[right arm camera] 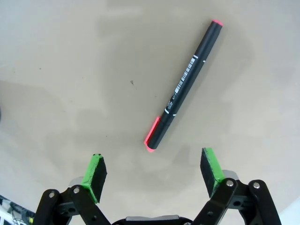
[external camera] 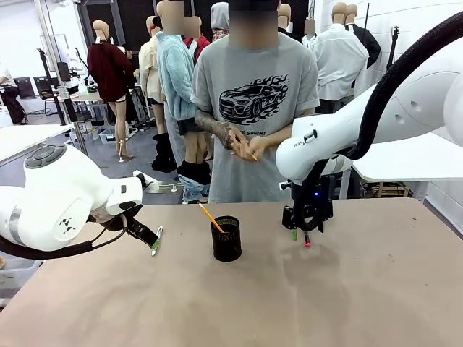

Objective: Place the pens into the pen holder.
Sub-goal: Pick up a writing instrument from the table and place it into the Pen holder.

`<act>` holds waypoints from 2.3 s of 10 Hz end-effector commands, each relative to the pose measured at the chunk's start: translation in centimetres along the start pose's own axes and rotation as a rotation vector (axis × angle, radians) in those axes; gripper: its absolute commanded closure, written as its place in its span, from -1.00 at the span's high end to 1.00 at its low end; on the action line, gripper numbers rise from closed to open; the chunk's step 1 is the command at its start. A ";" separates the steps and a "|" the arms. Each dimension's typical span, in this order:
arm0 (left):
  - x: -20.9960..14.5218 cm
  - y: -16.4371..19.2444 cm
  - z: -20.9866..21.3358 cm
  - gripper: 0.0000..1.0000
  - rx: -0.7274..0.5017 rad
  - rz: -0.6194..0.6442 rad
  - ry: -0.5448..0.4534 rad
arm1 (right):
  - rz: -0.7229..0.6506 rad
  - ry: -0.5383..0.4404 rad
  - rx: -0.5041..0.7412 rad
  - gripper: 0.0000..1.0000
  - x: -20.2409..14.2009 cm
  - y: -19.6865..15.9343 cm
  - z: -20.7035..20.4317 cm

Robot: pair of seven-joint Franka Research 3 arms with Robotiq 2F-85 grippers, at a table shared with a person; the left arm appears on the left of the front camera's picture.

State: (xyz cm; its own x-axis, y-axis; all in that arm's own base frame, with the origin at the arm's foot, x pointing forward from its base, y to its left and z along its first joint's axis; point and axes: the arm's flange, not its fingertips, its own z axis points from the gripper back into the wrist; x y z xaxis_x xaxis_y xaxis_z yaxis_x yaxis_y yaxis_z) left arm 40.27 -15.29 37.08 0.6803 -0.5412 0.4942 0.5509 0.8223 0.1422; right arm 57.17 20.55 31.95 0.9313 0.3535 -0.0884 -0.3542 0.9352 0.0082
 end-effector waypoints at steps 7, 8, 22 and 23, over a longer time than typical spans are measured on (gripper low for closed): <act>-0.1 0.2 0.1 1.00 0.000 0.005 -0.001 | -0.045 -0.027 0.031 -0.79 0.9 0.3 -2.0; -0.1 0.2 0.1 1.00 0.000 0.005 -0.001 | -0.050 -0.021 0.026 -1.00 1.0 0.1 -2.1; -0.1 0.2 0.1 1.00 0.000 0.005 -0.001 | 0.431 -0.322 0.295 -1.00 -5.6 -4.4 3.4; -0.1 0.2 0.1 1.00 0.000 0.005 -0.001 | 0.473 -0.330 0.327 -1.00 -6.1 -4.7 3.6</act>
State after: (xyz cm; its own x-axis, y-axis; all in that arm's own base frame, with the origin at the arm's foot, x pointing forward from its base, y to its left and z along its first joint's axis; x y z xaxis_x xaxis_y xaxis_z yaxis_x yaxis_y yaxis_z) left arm 40.27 -15.30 37.08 0.6802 -0.5414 0.4942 0.5511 0.8222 0.1423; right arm 54.28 14.62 35.87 0.7124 0.6401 0.2877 -0.7012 0.6661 0.2543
